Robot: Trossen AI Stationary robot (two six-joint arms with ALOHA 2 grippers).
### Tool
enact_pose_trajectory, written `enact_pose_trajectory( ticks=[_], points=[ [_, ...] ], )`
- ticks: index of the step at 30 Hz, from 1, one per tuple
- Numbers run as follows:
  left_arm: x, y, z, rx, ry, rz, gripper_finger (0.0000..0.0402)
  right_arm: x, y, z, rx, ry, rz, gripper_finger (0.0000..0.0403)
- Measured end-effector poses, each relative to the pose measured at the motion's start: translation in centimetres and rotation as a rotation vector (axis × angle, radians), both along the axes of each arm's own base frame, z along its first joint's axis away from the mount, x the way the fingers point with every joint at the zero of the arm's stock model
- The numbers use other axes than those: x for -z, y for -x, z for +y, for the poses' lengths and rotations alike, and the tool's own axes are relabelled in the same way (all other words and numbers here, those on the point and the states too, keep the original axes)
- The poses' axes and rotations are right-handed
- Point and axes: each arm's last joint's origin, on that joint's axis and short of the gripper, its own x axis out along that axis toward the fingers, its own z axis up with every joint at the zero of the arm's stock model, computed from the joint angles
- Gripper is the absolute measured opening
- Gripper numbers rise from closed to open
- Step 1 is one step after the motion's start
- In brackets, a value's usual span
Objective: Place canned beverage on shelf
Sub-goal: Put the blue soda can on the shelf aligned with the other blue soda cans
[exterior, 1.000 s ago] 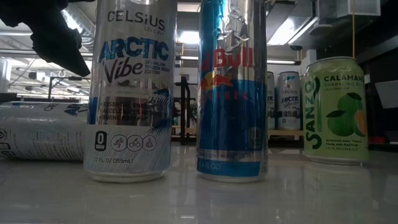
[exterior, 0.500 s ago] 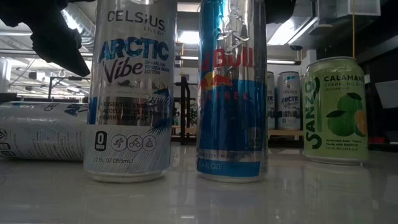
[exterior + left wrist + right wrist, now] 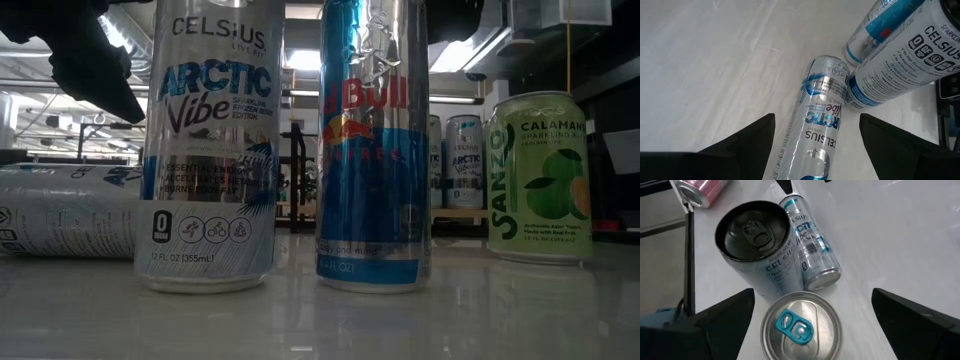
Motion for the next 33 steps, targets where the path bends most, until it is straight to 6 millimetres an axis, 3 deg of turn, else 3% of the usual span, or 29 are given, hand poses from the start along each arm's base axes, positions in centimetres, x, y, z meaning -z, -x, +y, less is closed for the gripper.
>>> enact_pose_trajectory(
  ticks=[12, 16, 26, 33],
  points=[
    [0.0, 0.0, 0.0, 0.000, 0.000, 0.000, 0.0283, 2.3, -0.4, 0.6, -0.006, 0.023, 0.053, 0.0386],
    [0.0, 0.0, 0.0, 0.000, 0.000, 0.000, 0.0283, 2.3, -0.5, 0.6, 0.007, 0.035, 0.042, 0.0350],
    [0.0, 0.0, 0.0, 0.001, -0.001, 0.000, 0.0283, 2.3, -0.4, 0.7, -0.029, 0.020, 0.061, 0.0216],
    [-0.1, 0.0, 0.1, -0.027, -0.032, -0.024, 0.0283, 0.9, -0.1, 0.0, -0.130, 0.019, 0.096, 0.0215]
  ],
)
